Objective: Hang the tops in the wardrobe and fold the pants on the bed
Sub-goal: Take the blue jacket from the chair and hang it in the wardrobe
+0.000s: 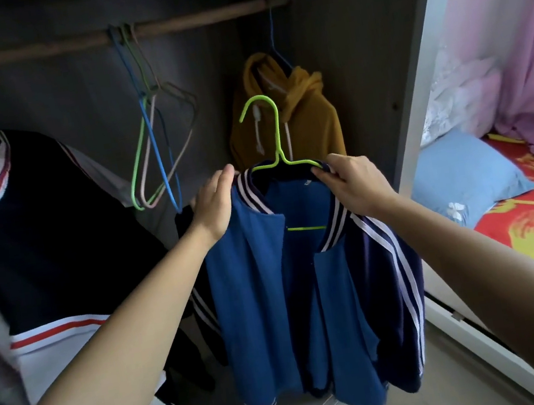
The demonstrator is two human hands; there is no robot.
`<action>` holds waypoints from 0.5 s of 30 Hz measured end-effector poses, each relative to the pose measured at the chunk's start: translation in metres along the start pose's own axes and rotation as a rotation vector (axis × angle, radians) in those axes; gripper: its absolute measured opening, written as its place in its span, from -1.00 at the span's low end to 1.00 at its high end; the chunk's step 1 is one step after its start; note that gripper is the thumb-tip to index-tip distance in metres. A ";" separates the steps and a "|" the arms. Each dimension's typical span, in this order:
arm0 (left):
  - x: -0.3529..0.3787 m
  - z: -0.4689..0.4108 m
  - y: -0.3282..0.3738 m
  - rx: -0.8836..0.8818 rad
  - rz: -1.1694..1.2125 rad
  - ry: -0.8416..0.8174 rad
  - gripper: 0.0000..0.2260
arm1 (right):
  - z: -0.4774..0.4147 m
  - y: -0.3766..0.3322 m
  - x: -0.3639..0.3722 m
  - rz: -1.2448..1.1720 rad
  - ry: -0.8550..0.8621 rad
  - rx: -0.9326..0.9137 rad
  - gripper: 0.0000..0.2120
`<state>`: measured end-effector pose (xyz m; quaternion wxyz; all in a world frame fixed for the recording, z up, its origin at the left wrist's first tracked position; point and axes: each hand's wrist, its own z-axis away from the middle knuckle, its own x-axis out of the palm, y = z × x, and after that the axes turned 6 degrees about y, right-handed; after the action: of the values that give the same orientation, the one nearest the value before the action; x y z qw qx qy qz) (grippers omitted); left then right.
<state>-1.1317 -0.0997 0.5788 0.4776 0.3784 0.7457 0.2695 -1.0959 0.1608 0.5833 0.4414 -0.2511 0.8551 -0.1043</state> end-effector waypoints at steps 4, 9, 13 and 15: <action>-0.007 -0.003 -0.001 0.187 -0.217 -0.018 -0.67 | -0.007 -0.006 -0.013 -0.121 -0.043 0.085 -0.77; -0.013 -0.022 0.015 0.222 -0.338 0.014 -0.71 | -0.022 -0.029 -0.045 -0.307 -0.166 0.104 -0.67; -0.013 -0.039 0.034 0.205 -0.387 -0.058 -0.69 | -0.032 -0.049 -0.056 -0.167 -0.028 0.076 -0.72; -0.015 -0.047 0.040 0.213 -0.428 -0.075 -0.68 | -0.036 -0.057 -0.055 -0.127 0.030 0.096 -0.72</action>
<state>-1.1584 -0.0913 0.6356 0.5085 0.2697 0.8149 0.0679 -1.0790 0.1392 0.6658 0.4325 -0.2819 0.8379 -0.1769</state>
